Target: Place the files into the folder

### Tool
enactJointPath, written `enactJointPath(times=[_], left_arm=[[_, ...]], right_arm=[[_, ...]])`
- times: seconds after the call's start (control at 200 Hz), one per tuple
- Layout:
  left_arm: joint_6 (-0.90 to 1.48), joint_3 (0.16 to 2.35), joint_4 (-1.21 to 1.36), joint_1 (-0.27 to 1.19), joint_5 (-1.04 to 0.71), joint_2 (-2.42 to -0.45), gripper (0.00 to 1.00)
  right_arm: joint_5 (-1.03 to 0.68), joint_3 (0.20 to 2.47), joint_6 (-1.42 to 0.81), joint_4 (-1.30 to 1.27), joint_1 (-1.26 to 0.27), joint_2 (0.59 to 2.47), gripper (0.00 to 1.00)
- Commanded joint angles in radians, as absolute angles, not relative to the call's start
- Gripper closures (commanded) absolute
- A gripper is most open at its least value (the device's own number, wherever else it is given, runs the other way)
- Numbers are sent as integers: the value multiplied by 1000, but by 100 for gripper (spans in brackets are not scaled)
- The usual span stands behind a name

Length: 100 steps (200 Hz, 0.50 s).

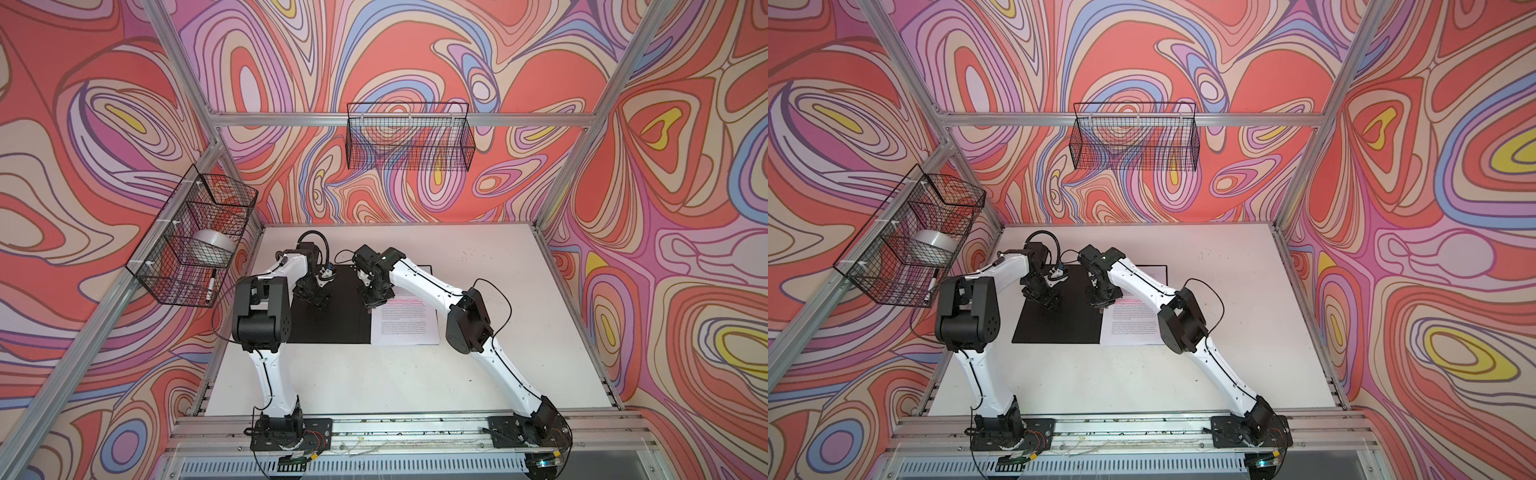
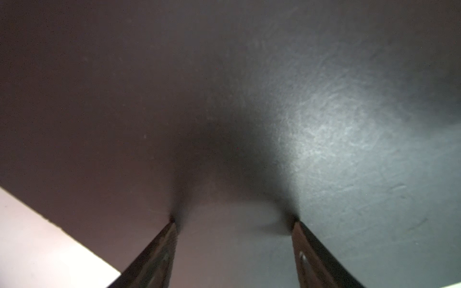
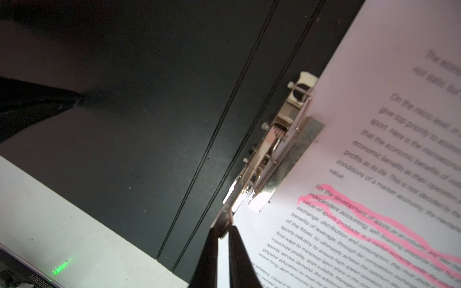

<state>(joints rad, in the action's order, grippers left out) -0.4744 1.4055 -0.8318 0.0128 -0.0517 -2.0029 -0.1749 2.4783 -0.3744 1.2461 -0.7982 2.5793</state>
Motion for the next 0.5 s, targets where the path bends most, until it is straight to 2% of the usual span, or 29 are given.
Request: enactJointPath(times=[0.0, 0.496], left_arm=[[-475, 1404, -833, -2, -33, -2049, 27], [-475, 1405, -838, -8, -38, -2054, 28]], right_arm=[[-97, 2451, -360, 1314, -786, 2648, 90], [-62, 2451, -350, 1336, -787, 2700, 91]])
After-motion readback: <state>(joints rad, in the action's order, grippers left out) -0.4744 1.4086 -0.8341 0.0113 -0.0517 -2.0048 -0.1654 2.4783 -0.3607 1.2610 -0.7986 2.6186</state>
